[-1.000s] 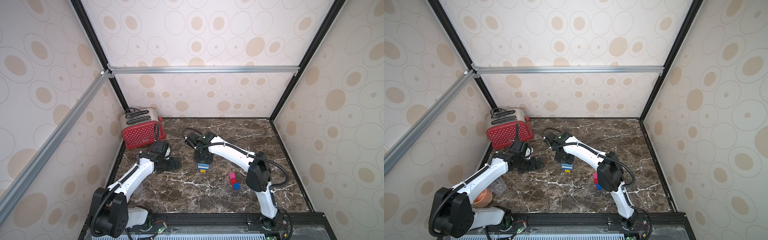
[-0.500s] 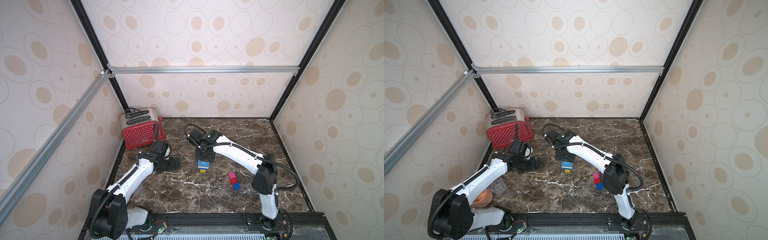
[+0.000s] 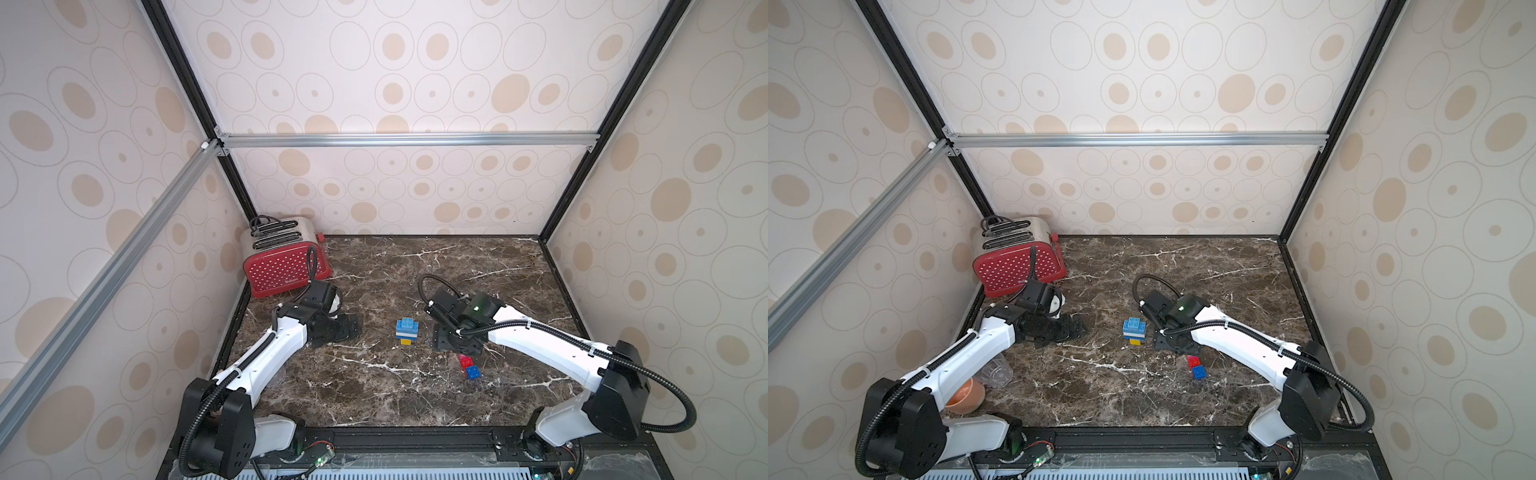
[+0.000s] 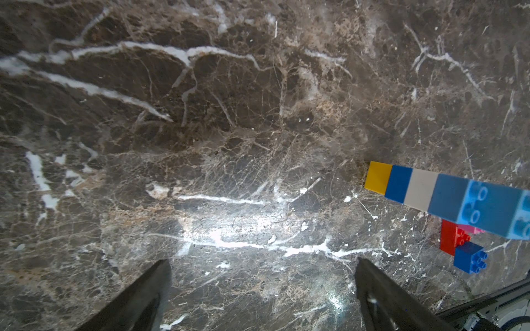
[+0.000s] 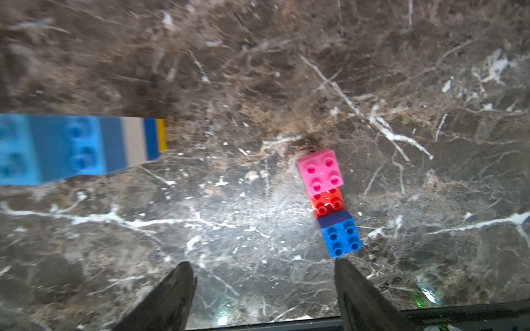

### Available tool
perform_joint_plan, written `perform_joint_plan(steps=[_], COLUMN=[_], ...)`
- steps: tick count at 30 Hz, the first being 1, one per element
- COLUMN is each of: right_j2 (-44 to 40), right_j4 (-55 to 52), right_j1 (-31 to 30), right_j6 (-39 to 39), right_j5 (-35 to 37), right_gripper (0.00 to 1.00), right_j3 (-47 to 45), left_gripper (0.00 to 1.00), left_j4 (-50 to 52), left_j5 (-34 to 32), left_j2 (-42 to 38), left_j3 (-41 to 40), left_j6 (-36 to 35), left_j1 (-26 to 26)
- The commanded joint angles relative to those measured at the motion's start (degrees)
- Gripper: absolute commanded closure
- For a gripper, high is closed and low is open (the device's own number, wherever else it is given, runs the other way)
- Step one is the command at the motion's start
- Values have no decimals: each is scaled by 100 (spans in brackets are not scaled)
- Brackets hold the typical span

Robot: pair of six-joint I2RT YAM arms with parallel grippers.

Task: Assemble a carrot with lego
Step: Pick up the lego brick from the center of the board.

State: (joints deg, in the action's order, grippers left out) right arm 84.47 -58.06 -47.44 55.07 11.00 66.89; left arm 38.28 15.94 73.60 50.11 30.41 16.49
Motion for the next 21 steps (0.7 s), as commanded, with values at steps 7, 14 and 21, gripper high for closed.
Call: perform_joint_plan(steps=[7,14,21], right_j2=[445,441,92], right_j4=[520,985,1451], right_j1=[223,566,936], right_j6=[-629,-596,-501], right_j5=[63,-188,-524], right_gripper=[21,21,21], right_j3=[-567,-1127,-1732], left_gripper=[1,1,1], left_j4=[-66,-30,-65], left_j5=[-49,-65,-65], left_j2=[-13,-39,14], left_j3=[86,87,62], left_j6=[70,61,76], left_j1=[-41,-46,-43])
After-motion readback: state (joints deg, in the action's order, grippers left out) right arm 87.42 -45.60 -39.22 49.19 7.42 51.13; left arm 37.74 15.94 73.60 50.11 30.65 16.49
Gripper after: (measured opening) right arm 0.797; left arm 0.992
